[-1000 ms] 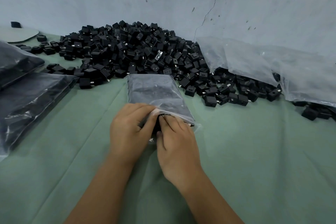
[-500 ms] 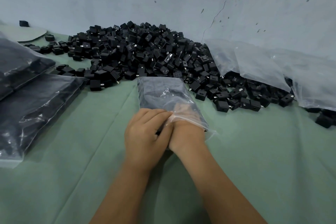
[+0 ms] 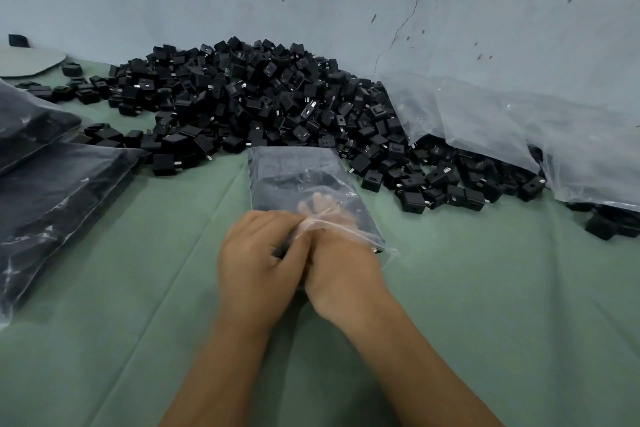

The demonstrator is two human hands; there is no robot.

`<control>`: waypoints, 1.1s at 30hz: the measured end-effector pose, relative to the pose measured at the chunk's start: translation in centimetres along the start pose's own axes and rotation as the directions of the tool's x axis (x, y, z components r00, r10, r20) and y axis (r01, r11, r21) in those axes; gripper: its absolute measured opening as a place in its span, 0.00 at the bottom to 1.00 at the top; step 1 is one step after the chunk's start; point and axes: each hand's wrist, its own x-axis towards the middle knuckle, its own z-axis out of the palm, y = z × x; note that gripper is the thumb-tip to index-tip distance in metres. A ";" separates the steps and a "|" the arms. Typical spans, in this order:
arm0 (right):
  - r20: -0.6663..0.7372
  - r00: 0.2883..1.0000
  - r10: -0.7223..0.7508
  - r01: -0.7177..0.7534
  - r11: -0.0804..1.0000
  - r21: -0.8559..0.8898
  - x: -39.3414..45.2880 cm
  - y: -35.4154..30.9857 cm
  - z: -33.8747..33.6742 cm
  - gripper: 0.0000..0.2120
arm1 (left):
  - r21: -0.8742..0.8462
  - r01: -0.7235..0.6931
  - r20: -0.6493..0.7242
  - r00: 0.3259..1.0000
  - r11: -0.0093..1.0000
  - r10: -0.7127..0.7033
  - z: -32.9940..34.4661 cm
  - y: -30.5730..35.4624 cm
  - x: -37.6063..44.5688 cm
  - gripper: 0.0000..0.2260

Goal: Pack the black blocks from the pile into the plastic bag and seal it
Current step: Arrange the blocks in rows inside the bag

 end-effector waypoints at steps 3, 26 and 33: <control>-0.148 0.963 -0.226 0.231 0.973 0.019 -1.7 0.4 -2.2 0.15 | -0.018 0.079 0.027 0.997 0.997 -0.079 0.1 0.1 0.2 0.07; -0.051 0.792 0.609 -0.496 0.690 0.527 -0.6 10.4 -3.6 0.09 | -0.035 0.285 0.153 0.949 0.958 -0.277 0.7 -0.3 0.2 0.05; -0.133 0.694 0.707 -0.339 0.484 0.807 -2.9 7.5 -4.5 0.06 | 0.028 0.251 0.263 0.932 0.968 -0.249 0.7 -0.5 0.2 0.11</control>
